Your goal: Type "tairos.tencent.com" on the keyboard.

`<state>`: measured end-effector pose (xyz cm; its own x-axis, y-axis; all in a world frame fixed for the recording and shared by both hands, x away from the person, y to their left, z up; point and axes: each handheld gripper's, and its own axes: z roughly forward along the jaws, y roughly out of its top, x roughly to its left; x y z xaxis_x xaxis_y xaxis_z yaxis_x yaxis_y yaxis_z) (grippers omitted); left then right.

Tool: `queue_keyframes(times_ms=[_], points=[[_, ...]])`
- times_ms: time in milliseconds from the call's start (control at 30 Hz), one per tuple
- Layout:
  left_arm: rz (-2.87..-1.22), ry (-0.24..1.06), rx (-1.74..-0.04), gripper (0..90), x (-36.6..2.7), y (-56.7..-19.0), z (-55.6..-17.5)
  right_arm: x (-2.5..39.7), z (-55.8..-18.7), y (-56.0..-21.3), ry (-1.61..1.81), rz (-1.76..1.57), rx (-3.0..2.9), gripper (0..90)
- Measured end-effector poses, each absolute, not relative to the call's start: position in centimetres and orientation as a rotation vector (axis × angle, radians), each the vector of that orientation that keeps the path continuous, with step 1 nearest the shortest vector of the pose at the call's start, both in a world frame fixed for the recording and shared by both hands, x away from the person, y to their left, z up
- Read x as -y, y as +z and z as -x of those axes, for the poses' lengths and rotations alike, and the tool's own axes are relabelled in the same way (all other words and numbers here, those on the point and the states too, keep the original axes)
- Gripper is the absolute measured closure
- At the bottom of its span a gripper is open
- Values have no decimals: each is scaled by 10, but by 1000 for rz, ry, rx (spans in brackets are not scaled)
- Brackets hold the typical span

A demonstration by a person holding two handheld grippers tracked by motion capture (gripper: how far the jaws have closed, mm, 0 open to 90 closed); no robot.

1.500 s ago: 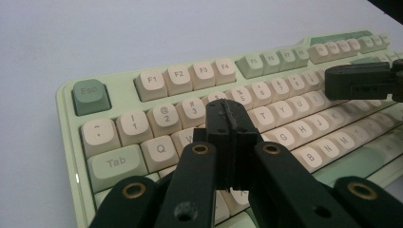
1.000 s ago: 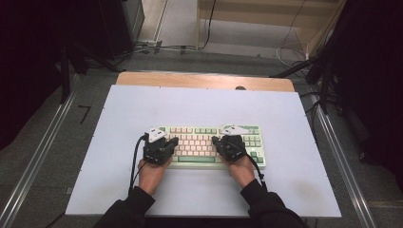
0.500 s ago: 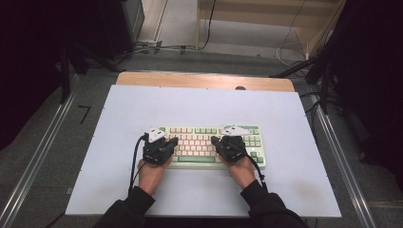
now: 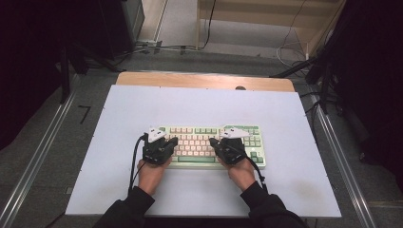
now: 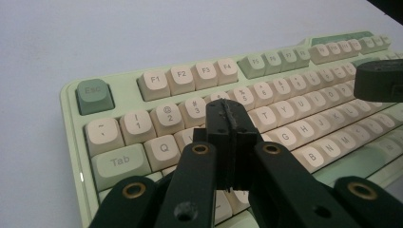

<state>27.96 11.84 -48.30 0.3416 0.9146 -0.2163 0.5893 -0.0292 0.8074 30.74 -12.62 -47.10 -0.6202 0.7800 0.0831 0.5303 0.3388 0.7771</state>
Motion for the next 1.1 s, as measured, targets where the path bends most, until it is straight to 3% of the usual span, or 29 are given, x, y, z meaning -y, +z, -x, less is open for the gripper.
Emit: queue_keyframes(times_ms=[1100], points=[[-1721, 462, -1352, 900, -120, -483, -279, 116, -294, -488, 1110, -1138, -2384, 874]])
